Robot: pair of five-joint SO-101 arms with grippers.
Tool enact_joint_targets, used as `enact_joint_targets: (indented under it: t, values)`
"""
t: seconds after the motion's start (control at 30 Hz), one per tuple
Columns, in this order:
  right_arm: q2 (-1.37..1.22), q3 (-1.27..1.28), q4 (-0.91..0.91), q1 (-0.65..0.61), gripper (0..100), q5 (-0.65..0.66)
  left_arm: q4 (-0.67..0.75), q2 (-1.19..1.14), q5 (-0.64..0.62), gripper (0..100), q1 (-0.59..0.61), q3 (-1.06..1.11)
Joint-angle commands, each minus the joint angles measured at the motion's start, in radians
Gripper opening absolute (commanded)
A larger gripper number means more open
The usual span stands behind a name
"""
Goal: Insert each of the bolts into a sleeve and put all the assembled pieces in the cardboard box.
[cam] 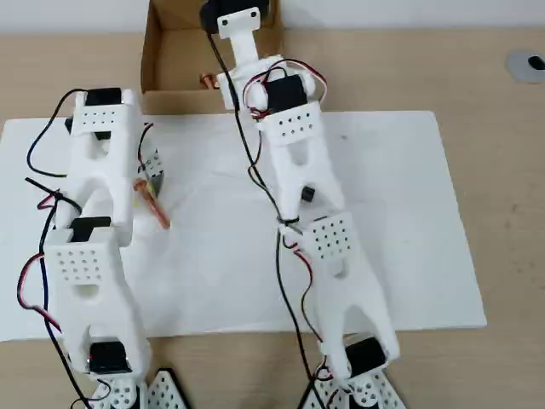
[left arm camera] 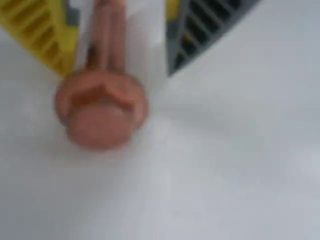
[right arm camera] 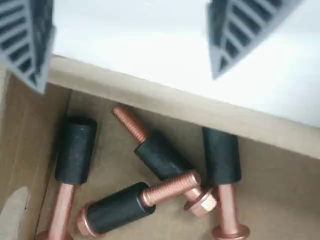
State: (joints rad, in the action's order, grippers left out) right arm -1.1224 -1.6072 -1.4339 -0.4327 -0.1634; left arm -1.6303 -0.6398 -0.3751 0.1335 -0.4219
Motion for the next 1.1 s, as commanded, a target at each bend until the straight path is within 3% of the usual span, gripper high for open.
enact_joint_targets:
  t: [0.0,0.27,0.33,0.4,0.57,0.73,1.07]
  values:
    - [0.102,-0.058,0.002,-0.005,25.3,0.006,0.08,0.07,-0.035,14,0.012,0.029]
    - [0.102,-0.058,0.002,-0.005,25.3,0.005,0.259,0.07,-0.035,13,0.012,0.199]
    - [0.102,-0.058,0.002,-0.005,25.3,0.005,0.295,0.07,-0.037,8,0.012,0.227]
    - [0.102,-0.058,0.002,-0.005,25.3,0.005,0.304,0.07,-0.037,0,0.014,0.232]
    - [0.102,-0.058,0.002,-0.005,25.3,0.005,0.295,0.081,-0.035,1,0.02,0.195]
    - [0.102,-0.058,0.002,-0.005,25.3,0.005,0.163,0.081,-0.021,1,0.072,-0.032]
    - [0.108,-0.058,0.002,-0.005,25.3,0.005,-0.126,0.079,0.155,1,0.166,-0.646]
